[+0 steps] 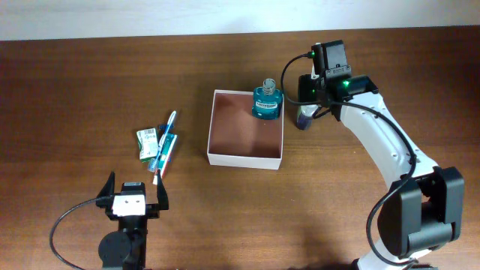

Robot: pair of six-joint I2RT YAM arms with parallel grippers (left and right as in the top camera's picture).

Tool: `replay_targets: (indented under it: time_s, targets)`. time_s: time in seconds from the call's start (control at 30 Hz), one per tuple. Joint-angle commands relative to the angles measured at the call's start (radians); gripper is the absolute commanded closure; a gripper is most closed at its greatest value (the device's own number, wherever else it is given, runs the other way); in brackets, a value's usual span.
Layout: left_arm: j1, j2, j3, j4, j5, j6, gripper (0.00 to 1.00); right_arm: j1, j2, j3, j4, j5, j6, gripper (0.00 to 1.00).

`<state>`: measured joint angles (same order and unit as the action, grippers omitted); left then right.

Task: Pack container
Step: 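Move the right gripper to the soap pump bottle and grasp its nozzle, then lift the soap bottle and lower it into the box beside the Listerine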

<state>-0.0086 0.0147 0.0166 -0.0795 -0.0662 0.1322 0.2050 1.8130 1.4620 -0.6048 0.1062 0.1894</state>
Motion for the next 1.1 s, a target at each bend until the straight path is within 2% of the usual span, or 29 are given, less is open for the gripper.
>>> replay_targets:
  time_s: [0.0, 0.53, 1.07]
  targets:
    - [0.005, -0.010, -0.008, 0.003, 0.011, 0.016, 0.01, -0.003, -0.038, -0.005, -0.012, 0.011, -0.029, 0.69]
    - [0.005, -0.010, -0.008, 0.003, 0.011, 0.016, 0.01, 0.005, -0.136, -0.005, -0.129, 0.006, -0.028, 0.68]
    - [0.005, -0.010, -0.008, 0.003, 0.011, 0.016, 0.01, 0.183, -0.413, -0.005, -0.243, 0.002, 0.029, 0.67]
